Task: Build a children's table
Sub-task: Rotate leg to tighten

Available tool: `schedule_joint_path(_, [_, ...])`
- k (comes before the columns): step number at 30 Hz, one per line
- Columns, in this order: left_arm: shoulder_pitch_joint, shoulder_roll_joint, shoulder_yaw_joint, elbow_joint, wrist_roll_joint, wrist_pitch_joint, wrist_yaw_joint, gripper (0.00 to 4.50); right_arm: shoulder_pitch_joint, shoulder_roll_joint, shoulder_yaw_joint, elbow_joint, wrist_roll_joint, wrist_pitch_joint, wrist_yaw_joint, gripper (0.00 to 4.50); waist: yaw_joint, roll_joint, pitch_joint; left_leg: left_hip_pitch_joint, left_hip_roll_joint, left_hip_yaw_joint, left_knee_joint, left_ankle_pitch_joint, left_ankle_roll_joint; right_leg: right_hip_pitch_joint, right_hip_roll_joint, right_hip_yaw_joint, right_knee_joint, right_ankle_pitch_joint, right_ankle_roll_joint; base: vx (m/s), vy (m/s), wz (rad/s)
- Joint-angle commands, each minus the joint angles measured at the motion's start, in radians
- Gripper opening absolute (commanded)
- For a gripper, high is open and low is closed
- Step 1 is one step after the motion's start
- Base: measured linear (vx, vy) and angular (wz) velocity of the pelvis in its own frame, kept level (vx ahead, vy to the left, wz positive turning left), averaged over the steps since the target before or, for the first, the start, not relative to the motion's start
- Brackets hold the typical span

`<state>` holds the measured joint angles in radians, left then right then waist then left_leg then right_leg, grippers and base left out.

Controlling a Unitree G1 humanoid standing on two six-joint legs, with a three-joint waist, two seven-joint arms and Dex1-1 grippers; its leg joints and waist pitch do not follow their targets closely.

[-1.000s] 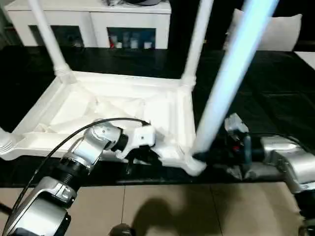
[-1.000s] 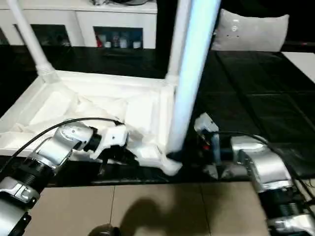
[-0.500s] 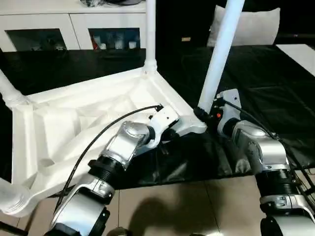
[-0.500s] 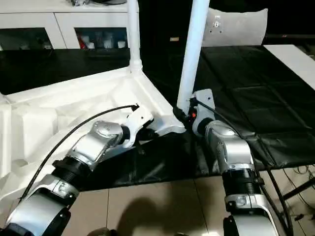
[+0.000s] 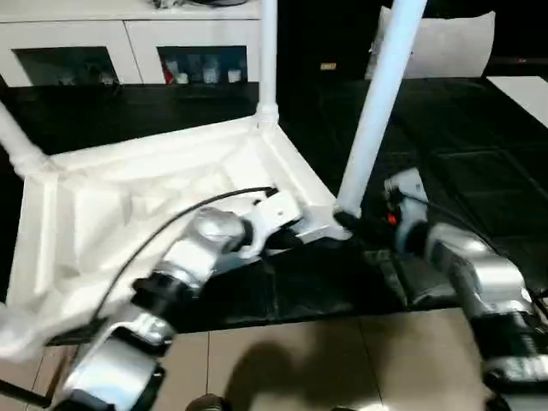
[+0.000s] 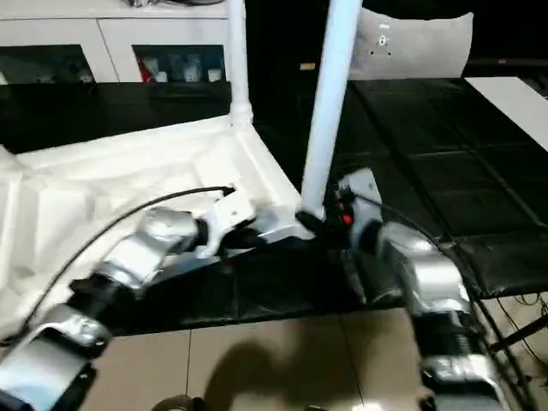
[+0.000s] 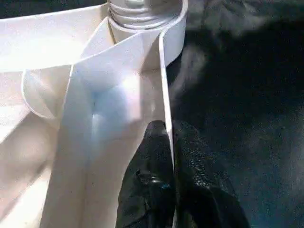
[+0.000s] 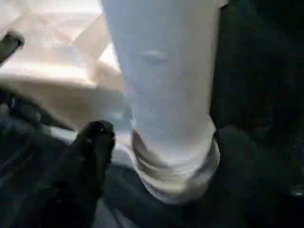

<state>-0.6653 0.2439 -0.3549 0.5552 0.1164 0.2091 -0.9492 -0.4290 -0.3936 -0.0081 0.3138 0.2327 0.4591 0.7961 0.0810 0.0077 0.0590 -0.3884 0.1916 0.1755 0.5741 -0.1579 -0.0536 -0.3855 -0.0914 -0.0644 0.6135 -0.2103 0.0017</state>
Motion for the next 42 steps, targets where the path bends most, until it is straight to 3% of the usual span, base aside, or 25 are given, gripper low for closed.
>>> schedule_joint_path(1, [0.001,0.017,-0.028,-0.041,-0.011,-0.069,-0.075,0.0,0.0,-0.033,0.009,-0.047,0.006,-0.031,0.069,4.11,0.004,-0.01,-0.066,0.019,0.036,-0.006,-0.053,-0.14,0.078,0.048,-0.054,0.04,-0.066,-0.015,-0.252,0.0,0.0,0.0])
schedule_joint_path(7, [0.008,0.096,-0.058,-0.041,-0.036,-0.168,-0.247,0.0,0.022,-0.151,0.074,-0.067,0.022,-0.07,0.264,4.24,0.02,-0.011,-0.065,0.023,0.041,-0.003,-0.053,-0.145,0.083,0.044,-0.054,0.04,-0.06,-0.016,-0.266,0.0,0.0,0.0])
schedule_joint_path(13, [0.024,0.153,-0.095,-0.091,-0.072,-0.209,-0.421,0.0,0.039,-0.208,0.119,-0.094,0.067,-0.046,0.454,3.65,0.033,-0.02,-0.068,0.022,0.044,-0.001,-0.051,-0.133,0.093,0.043,-0.056,0.039,-0.055,-0.017,-0.274,0.0,0.0,0.0])
schedule_joint_path(15, [0.026,0.159,-0.102,-0.097,-0.072,-0.211,-0.433,0.0,0.041,-0.212,0.125,-0.098,0.072,-0.042,0.466,3.51,0.036,-0.017,-0.067,0.023,0.045,-0.002,-0.052,-0.14,0.091,0.042,-0.057,0.039,-0.056,-0.033,-0.274,0.0,0.0,0.0])
schedule_joint_path(18, [0.027,0.163,-0.106,-0.098,-0.074,-0.22,-0.449,0.0,0.044,-0.216,0.133,-0.104,0.08,-0.041,0.488,3.44,0.037,-0.02,-0.066,0.023,0.045,-0.002,-0.053,-0.159,0.077,0.041,-0.06,0.04,-0.06,-0.074,-0.266,0.0,0.0,0.0])
schedule_joint_path(19, [0.027,0.162,-0.105,-0.097,-0.074,-0.223,-0.45,0.0,0.045,-0.216,0.134,-0.106,0.081,-0.041,0.491,3.14,0.037,-0.02,-0.066,0.023,0.045,-0.003,-0.053,-0.16,0.074,0.041,-0.059,0.04,-0.06,-0.078,-0.266,0.0,0.0,0.0])
schedule_joint_path(22, [0.025,0.162,-0.104,-0.096,-0.074,-0.229,-0.452,0.0,0.05,-0.214,0.138,-0.113,0.086,-0.041,0.507,3.02,0.038,-0.021,-0.067,0.023,0.044,-0.002,-0.052,-0.153,0.069,0.041,-0.059,0.041,-0.058,-0.072,-0.262,0.0,0.0,0.0])
schedule_joint_path(30, [0.03,0.162,-0.102,-0.099,-0.084,-0.223,-0.45,0.0,0.063,-0.218,0.148,-0.129,0.104,-0.033,0.536,2.18,0.043,-0.024,-0.071,0.021,0.042,-0.002,-0.048,-0.126,0.081,0.042,-0.058,0.04,-0.054,-0.041,-0.266,0.0,0.0,0.0])
schedule_joint_path(37, [0.038,0.104,-0.056,-0.107,-0.099,-0.109,-0.331,0.0,0.088,-0.183,0.13,-0.159,0.121,0.044,0.462,2.04,0.045,-0.024,-0.071,0.024,0.043,-0.002,-0.048,-0.128,0.077,0.041,-0.056,0.04,-0.054,-0.049,-0.267,0.0,0.0,0.0])
schedule_joint_path(38, [0.036,0.087,-0.045,-0.109,-0.1,-0.078,-0.299,0.0,0.085,-0.166,0.121,-0.159,0.115,0.068,0.413,2.01,0.043,-0.021,-0.065,0.023,0.042,-0.001,-0.05,-0.146,0.067,0.037,-0.055,0.042,-0.058,-0.078,-0.264,0.0,0.0,0.0])
schedule_joint_path(40, [0.031,0.044,-0.026,-0.113,-0.102,-0.01,-0.227,0.0,0.062,-0.114,0.101,-0.122,0.08,0.096,0.283,2.0,0.038,-0.024,-0.06,0.024,0.04,-0.005,-0.056,-0.211,0.029,0.036,-0.061,0.042,-0.068,-0.2,-0.24,0.0,0.0,0.0])
schedule_joint_path(41, [0.027,0.024,-0.018,-0.11,-0.1,0.017,-0.192,0.0,0.041,-0.088,0.093,-0.076,0.06,0.091,0.228,2.0,0.038,-0.024,-0.06,0.024,0.04,-0.005,-0.056,-0.211,0.029,0.036,-0.061,0.042,-0.068,-0.2,-0.24,0.0,0.0,0.0])
schedule_joint_path(42, [0.018,-0.006,-0.006,-0.102,-0.095,0.051,-0.137,0.0,0.01,-0.048,0.076,-0.004,0.037,0.089,0.143,1.99,0.022,-0.023,-0.055,0.022,0.036,-0.009,-0.06,-0.26,-0.004,0.035,-0.062,0.041,-0.076,-0.284,-0.218,0.0,0.0,0.0])
